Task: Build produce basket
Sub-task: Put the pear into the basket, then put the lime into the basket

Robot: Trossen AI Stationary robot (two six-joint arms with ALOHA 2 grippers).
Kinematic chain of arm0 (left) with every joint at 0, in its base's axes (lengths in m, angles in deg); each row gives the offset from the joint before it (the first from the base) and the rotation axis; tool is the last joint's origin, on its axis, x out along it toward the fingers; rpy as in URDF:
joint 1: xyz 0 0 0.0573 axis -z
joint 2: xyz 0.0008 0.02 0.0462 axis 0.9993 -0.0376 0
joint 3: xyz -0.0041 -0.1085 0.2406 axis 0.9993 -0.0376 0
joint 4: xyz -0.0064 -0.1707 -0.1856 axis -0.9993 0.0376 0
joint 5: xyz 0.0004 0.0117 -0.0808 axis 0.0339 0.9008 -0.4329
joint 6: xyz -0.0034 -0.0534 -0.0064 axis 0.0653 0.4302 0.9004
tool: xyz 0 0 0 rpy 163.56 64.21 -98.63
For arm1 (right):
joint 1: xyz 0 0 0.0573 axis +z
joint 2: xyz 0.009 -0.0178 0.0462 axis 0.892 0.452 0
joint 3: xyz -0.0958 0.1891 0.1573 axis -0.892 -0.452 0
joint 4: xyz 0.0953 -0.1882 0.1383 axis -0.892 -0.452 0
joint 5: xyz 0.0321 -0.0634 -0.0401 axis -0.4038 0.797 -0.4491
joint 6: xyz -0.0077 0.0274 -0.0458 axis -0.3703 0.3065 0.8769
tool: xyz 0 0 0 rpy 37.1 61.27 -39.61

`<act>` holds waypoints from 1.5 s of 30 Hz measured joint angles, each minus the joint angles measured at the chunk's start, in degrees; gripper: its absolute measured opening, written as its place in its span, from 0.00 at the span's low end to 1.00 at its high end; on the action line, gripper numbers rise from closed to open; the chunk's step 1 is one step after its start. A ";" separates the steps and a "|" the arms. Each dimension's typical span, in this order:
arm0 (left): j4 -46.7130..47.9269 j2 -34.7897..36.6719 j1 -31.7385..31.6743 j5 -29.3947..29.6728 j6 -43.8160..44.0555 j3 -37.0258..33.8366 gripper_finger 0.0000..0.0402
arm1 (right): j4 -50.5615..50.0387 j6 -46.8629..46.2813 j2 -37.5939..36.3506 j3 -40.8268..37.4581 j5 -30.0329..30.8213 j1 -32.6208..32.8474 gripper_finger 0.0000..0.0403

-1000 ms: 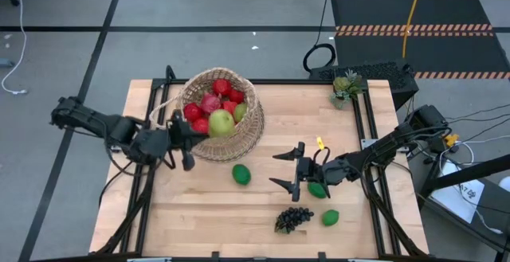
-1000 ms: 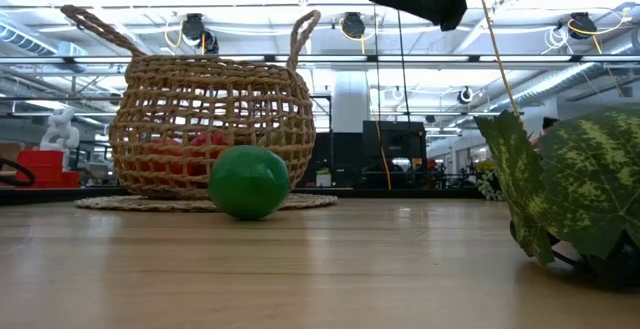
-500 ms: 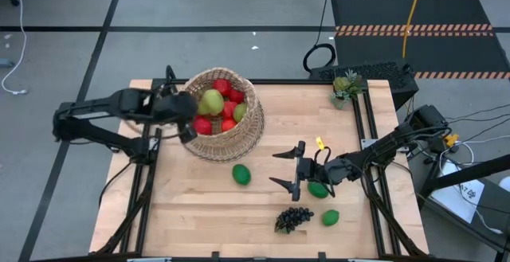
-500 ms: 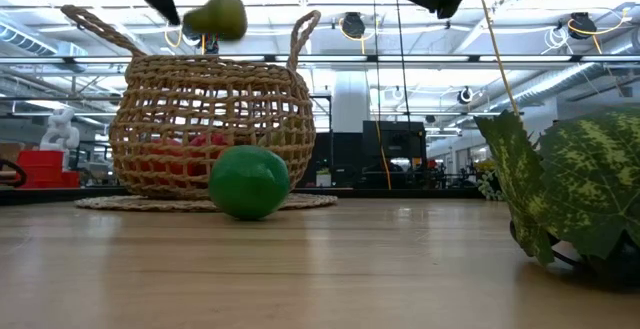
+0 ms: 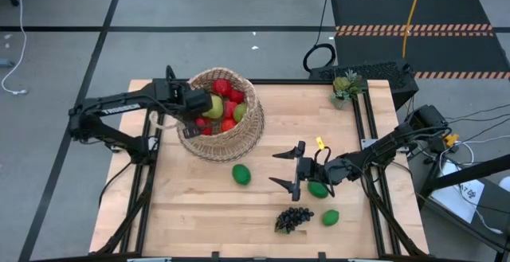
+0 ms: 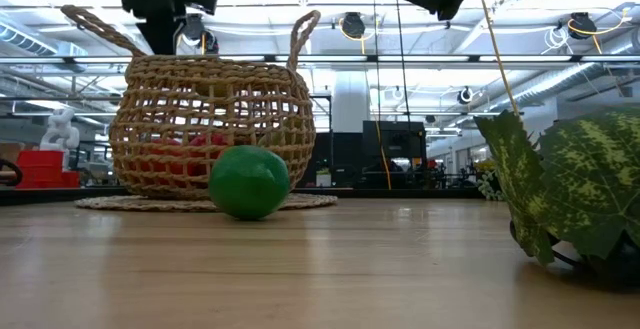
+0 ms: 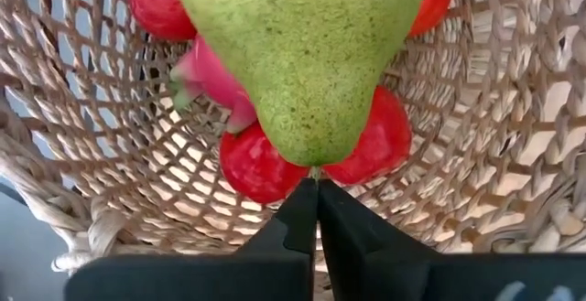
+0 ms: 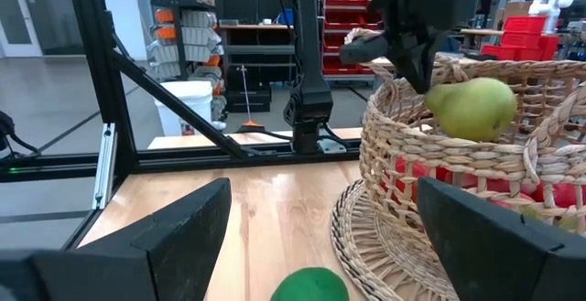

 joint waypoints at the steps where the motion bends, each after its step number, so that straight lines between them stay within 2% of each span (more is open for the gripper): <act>1: 0.07 -0.05 0.00 -0.01 -0.33 0.00 0.04 | -0.17 -0.01 0.00 0.00 0.00 0.01 0.85; 8: 2.04 -0.03 0.69 -1.12 1.79 0.00 0.18 | -0.55 -1.27 -0.01 0.00 -0.28 1.22 0.85; 14: -0.05 -0.03 1.42 -0.36 3.98 0.30 0.30 | -0.54 -1.77 -0.02 0.00 -3.11 1.55 0.85; 22: -4.37 0.50 4.09 1.77 8.08 8.12 0.31 | -1.16 -1.79 -0.02 0.00 -4.50 1.57 0.85; 29: -12.75 4.58 12.47 6.09 9.13 9.38 0.31 | -1.38 -2.29 -0.02 0.00 -4.72 3.27 0.85; 32: -14.28 6.25 17.49 10.12 11.96 8.03 0.31 | -1.36 -2.36 -0.02 0.00 -4.74 4.06 0.85; 36: -18.35 7.84 25.38 14.95 15.09 4.58 0.31 | -1.41 -1.48 -0.02 0.00 -4.74 4.60 0.85; 45: -36.29 8.56 40.96 22.87 15.97 -6.48 0.31 | -2.70 -4.68 -0.04 0.00 -6.20 4.87 0.85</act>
